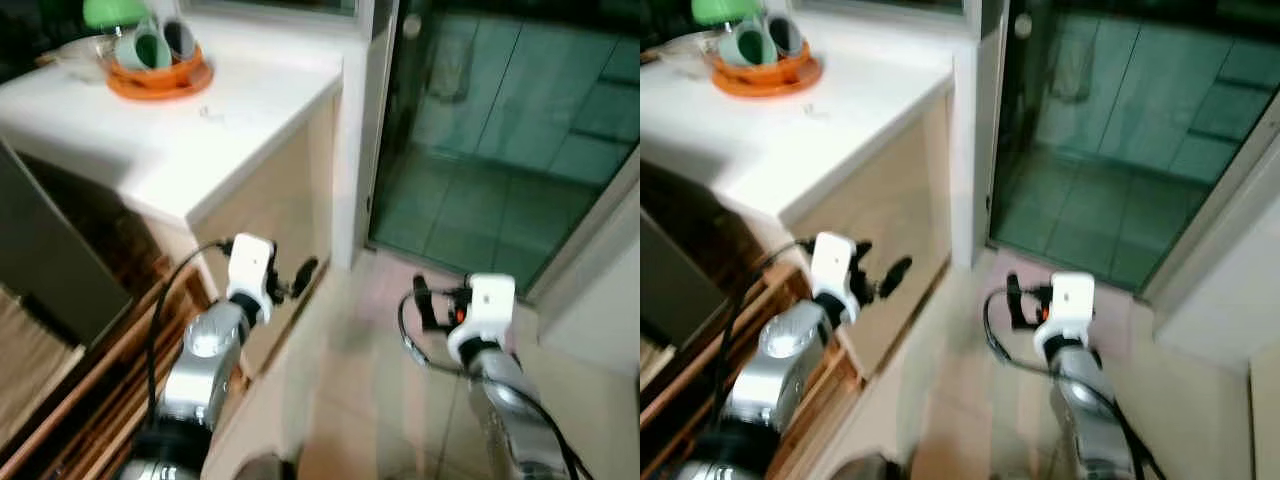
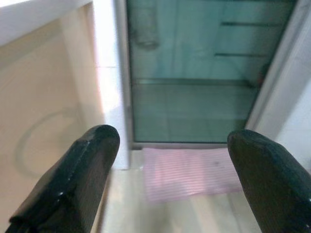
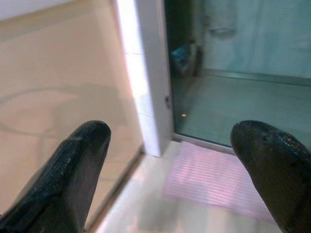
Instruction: Restocking fridge
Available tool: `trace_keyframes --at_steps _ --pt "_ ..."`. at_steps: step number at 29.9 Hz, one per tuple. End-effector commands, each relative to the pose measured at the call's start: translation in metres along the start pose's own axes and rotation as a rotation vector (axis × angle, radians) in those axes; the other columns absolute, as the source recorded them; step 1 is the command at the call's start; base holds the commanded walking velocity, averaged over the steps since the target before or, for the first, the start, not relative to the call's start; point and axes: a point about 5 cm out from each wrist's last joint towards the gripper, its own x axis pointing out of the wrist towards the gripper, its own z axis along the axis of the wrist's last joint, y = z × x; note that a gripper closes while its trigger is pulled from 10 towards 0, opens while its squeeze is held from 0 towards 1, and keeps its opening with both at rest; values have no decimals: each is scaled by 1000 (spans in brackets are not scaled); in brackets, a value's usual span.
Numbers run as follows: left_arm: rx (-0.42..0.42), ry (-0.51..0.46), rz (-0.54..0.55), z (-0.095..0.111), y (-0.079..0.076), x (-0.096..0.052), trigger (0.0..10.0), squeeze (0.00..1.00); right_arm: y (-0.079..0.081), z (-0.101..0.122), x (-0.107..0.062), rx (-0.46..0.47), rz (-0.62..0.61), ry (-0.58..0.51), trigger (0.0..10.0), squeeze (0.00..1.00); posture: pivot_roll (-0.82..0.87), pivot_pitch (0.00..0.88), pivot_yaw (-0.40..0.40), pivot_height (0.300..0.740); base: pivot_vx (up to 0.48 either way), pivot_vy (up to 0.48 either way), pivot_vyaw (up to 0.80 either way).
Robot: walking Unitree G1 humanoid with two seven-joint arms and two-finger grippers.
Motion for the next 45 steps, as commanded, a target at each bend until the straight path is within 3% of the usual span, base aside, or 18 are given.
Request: trace_keyframes --at_steps 1,10,14,15,19,22,25,31,45 --pt "17 -2 10 1 4 -1 10000 0 0 -5 0 41 -6 38 10000 0 -69 0 23 740 -319 0 0" --pt "17 5 13 -1 5 -1 10000 0 -1 -3 1 47 -12 26 10000 0 -69 0 24 740 -321 0 0" --pt "-20 -50 168 1 24 -6 10000 0 -5 5 1 -22 -59 -49 10000 0 -70 0 28 740 -77 0 0" --pt "-30 -76 239 -1 35 -14 10000 0 -9 8 0 -40 -87 -81 10000 0 -71 0 27 740 0 0 0" --pt "-22 -83 297 -6 43 -26 10000 0 -13 11 -1 -35 -113 -98 10000 0 -68 0 23 740 0 0 0" --pt "-77 -63 342 -15 47 -33 10000 0 -13 7 1 -35 -99 -79 10000 0 -62 0 16 740 0 0 0" --pt "-76 -58 351 -19 43 -34 10000 0 -7 4 3 -47 -45 -65 10000 0 -55 0 8 740 0 0 265" --pt "-46 -45 320 -17 38 -24 10000 0 2 3 6 -33 7 -60 10000 0 -57 0 14 740 0 0 772" --pt "-34 -30 325 -14 35 -21 10000 0 3 -4 7 23 20 -29 10000 0 -39 0 10 740 -44 50 709"
